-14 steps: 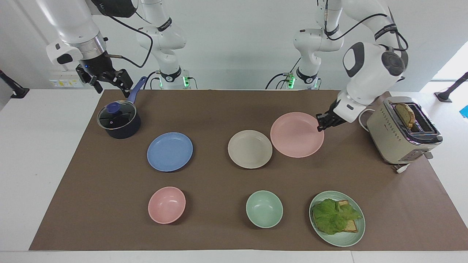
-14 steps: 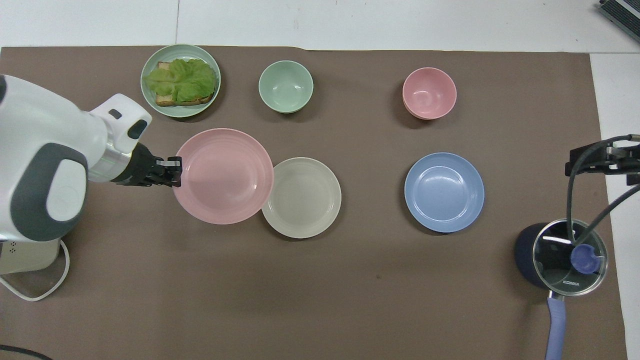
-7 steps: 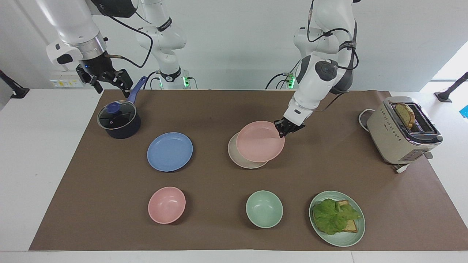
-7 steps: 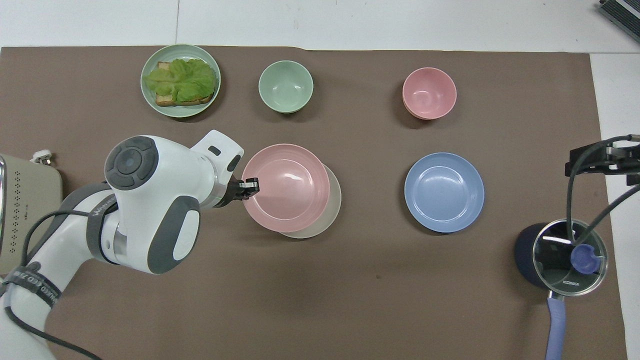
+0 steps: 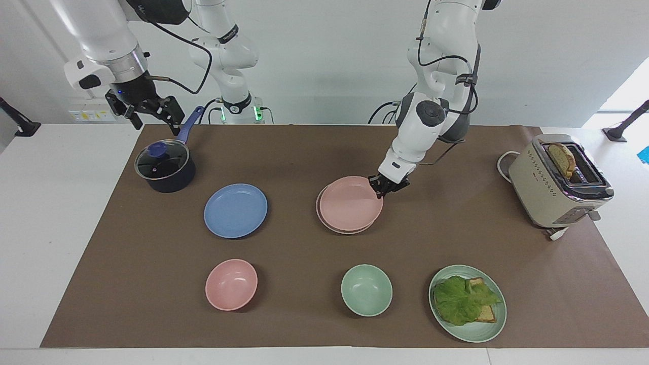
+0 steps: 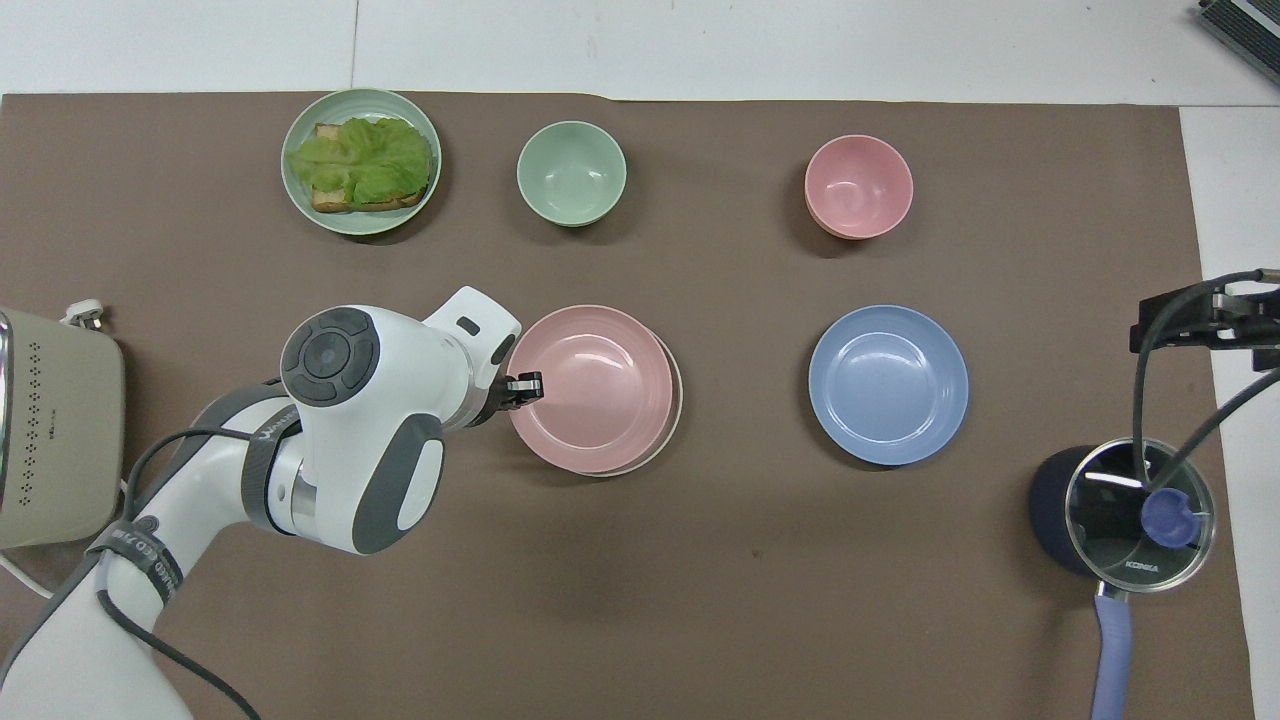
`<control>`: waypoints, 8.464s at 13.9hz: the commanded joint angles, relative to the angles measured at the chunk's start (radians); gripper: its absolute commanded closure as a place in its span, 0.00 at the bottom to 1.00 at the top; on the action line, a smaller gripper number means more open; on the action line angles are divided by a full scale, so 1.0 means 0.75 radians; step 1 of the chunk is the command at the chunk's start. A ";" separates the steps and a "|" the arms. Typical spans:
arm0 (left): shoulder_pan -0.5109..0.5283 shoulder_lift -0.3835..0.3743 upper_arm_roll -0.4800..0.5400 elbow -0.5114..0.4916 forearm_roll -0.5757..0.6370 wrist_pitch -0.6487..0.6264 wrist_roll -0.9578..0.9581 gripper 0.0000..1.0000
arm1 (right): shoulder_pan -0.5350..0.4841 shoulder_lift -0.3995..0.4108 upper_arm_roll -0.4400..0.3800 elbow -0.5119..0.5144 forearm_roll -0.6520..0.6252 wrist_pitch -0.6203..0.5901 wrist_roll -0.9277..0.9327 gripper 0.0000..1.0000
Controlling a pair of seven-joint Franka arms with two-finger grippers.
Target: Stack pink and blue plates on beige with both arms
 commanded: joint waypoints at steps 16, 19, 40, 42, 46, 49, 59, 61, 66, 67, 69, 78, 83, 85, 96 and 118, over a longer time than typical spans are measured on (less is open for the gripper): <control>0.003 0.027 0.042 0.001 0.013 0.049 0.056 0.00 | -0.021 -0.029 0.005 -0.037 -0.001 0.031 -0.020 0.00; 0.101 -0.024 0.079 0.160 0.207 -0.265 0.062 0.00 | -0.021 -0.029 0.005 -0.039 -0.001 0.031 -0.020 0.00; 0.523 -0.247 0.087 0.615 0.294 -0.998 0.635 0.00 | -0.040 -0.063 0.009 -0.376 0.030 0.384 -0.096 0.00; 0.523 -0.249 0.089 0.690 0.294 -1.076 0.633 0.00 | -0.034 -0.053 0.009 -0.481 0.034 0.513 -0.096 0.00; 0.523 -0.280 0.087 0.719 0.292 -1.140 0.633 0.00 | -0.032 0.073 0.011 -0.634 0.036 0.795 -0.159 0.04; 0.517 -0.312 0.087 0.697 0.290 -1.146 0.622 0.00 | -0.032 0.182 0.013 -0.669 0.034 0.957 -0.200 0.09; 0.521 -0.319 0.085 0.687 0.279 -1.138 0.612 0.00 | -0.017 0.286 0.035 -0.761 0.038 1.135 -0.302 0.28; 0.521 -0.317 0.085 0.687 0.277 -1.124 0.612 0.00 | -0.019 0.303 0.035 -0.780 0.109 1.158 -0.376 0.32; 0.508 -0.319 0.085 0.678 0.265 -1.099 0.612 0.00 | -0.013 0.311 0.035 -0.788 0.212 1.158 -0.511 0.85; 0.508 -0.319 0.085 0.676 0.259 -1.093 0.612 0.00 | -0.013 0.311 0.035 -0.788 0.228 1.148 -0.513 1.00; 0.508 -0.321 0.085 0.674 0.257 -1.089 0.612 0.00 | -0.013 0.309 0.035 -0.780 0.243 1.128 -0.521 1.00; 0.523 -0.317 0.087 0.687 0.261 -1.115 0.622 0.00 | 0.105 0.166 0.050 -0.696 0.486 1.023 -0.495 1.00; 0.521 -0.317 0.085 0.687 0.261 -1.117 0.622 0.00 | 0.326 0.223 0.050 -0.651 0.533 1.113 -0.239 1.00; 0.523 -0.317 0.087 0.687 0.261 -1.115 0.620 0.00 | 0.393 0.249 0.050 -0.643 0.541 1.166 -0.168 1.00; 0.521 -0.317 0.087 0.687 0.261 -1.115 0.620 0.00 | 0.664 0.432 0.052 -0.577 0.550 1.352 0.070 1.00; 0.523 -0.317 0.085 0.687 0.261 -1.117 0.622 0.00 | 0.350 0.146 0.029 -0.569 0.456 1.013 0.102 0.00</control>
